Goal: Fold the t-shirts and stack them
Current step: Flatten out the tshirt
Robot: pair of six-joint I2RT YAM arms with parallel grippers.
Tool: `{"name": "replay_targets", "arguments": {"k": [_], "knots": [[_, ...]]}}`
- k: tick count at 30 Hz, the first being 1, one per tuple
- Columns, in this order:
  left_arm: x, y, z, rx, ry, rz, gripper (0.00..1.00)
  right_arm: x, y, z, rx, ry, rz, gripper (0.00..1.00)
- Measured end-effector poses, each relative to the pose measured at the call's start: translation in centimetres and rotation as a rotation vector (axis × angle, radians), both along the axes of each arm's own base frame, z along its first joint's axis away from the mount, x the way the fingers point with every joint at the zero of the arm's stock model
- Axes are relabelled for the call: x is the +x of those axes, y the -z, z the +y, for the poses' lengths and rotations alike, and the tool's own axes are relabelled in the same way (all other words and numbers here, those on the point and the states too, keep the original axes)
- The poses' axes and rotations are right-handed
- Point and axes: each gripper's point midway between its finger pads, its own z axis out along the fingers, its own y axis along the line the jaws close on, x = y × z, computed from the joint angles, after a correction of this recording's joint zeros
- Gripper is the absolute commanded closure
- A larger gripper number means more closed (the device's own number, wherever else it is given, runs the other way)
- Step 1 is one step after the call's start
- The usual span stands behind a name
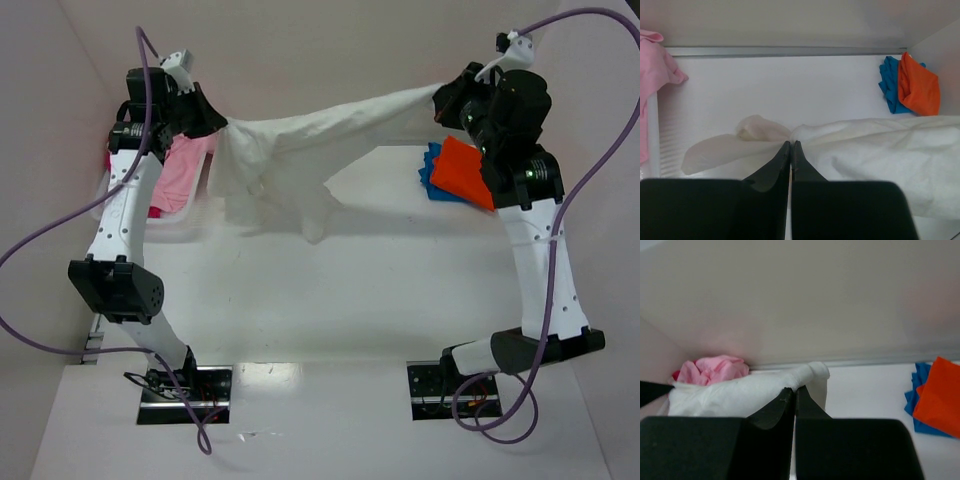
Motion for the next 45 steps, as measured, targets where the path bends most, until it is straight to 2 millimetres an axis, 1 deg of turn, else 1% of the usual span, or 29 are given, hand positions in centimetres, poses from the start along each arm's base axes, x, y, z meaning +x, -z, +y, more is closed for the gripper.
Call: {"name": "replay_targets", "arguments": {"k": [2,3,5,6,8,9,10,12,13,14,16,17,18,20,21,23,24,26,28,30,31,32,36,37,38,39,41,43,45], "knots": [[-0.1,-1.4,0.0,0.002,0.001,-0.028,1.00,-1.0,1.4,-0.2,-0.002,0.001,0.029,1.00],[-0.1,-2.2,0.0,0.003,0.001,-0.043,1.00,-1.8,2.4,-0.3,0.003,-0.003,0.040,1.00],[-0.2,-4.4,0.0,0.002,0.003,-0.092,1.00,-4.3,6.6,-0.4,0.011,-0.018,0.130,1.00],[-0.2,-5.5,0.0,0.001,0.006,-0.117,1.00,-4.9,7.4,-0.2,0.016,-0.029,0.148,1.00],[-0.2,-7.1,-0.3,-0.002,0.019,-0.152,1.00,-7.8,11.5,0.7,0.055,-0.086,0.232,1.00],[-0.1,-7.6,-0.3,-0.004,0.023,-0.163,1.00,-8.4,12.3,0.9,0.061,-0.099,0.252,1.00],[0.1,-8.1,-0.4,-0.005,0.029,-0.172,1.00,-9.7,13.6,1.6,0.086,-0.135,0.279,1.00],[1.0,-9.0,-0.7,-0.008,0.048,-0.191,0.98,-13.0,17.4,3.0,0.133,-0.213,0.375,1.00],[1.4,-9.0,-1.1,-0.007,0.059,-0.189,0.98,-14.1,18.6,3.4,0.149,-0.237,0.406,1.00],[1.9,-9.0,-1.4,0.002,0.072,-0.188,0.97,-15.5,20.1,3.7,0.168,-0.260,0.444,0.83],[2.7,-8.2,-2.6,0.005,0.105,-0.172,0.97,-18.0,23.0,3.8,0.198,-0.279,0.525,0.56],[2.8,-7.6,-3.4,0.013,0.121,-0.156,0.97,-19.1,24.3,3.7,0.213,-0.276,0.563,0.48],[2.9,-7.1,-4.0,0.018,0.133,-0.144,0.97,-19.9,25.1,3.6,0.225,-0.273,0.593,0.45],[2.9,-5.5,-5.5,0.040,0.156,-0.104,0.96,-20.7,25.7,3.6,0.244,-0.271,0.620,0.41],[2.7,-4.5,-6.4,0.057,0.171,-0.077,0.94,-20.8,25.6,3.6,0.250,-0.273,0.622,0.39],[2.1,-2.8,-8.0,0.092,0.195,-0.026,0.91,-20.3,25.9,3.8,0.249,-0.272,0.635,0.39],[1.6,-1.7,-9.0,0.113,0.208,0.008,0.89,-19.8,26.1,3.9,0.242,-0.272,0.644,0.39],[1.3,-0.7,-9.9,0.132,0.226,0.029,0.87,-18.7,26.7,4.1,0.229,-0.270,0.665,0.39],[0.7,1.4,-11.1,0.157,0.250,0.081,0.86,-17.4,27.1,4.4,0.210,-0.271,0.674,0.39],[0.2,4.4,-11.8,0.193,0.260,0.146,0.86,-16.2,27.7,4.6,0.192,-0.270,0.681,0.39],[0.0,6.1,-12.0,0.212,0.264,0.181,0.87,-15.8,27.8,4.6,0.185,-0.271,0.678,0.39],[-0.2,7.9,-12.3,0.226,0.267,0.215,0.91,-15.3,27.8,4.7,0.177,-0.273,0.668,0.39],[-1.7,14.9,-12.3,0.271,0.272,0.369,0.97,-13.8,26.7,4.9,0.161,-0.277,0.610,0.39],[-2.0,15.9,-12.1,0.276,0.272,0.393,0.98,-13.5,26.5,4.9,0.160,-0.276,0.597,0.39],[-2.1,16.3,-12.0,0.279,0.270,0.406,0.98,-13.3,26.3,4.9,0.159,-0.276,0.587,0.39],[-2.2,16.6,-12.0,0.279,0.269,0.411,0.99,-13.0,26.0,4.9,0.158,-0.276,0.571,0.36],[-2.0,16.0,-12.1,0.274,0.268,0.389,1.00,-12.1,25.9,5.1,0.152,-0.278,0.549,0.36],[-1.9,14.6,-12.1,0.265,0.263,0.352,1.00,-11.6,26.1,5.2,0.148,-0.279,0.547,0.36],[-2.2,12.2,-12.0,0.251,0.253,0.298,1.00,-10.4,26.7,5.6,0.141,-0.283,0.553,0.36]]}}
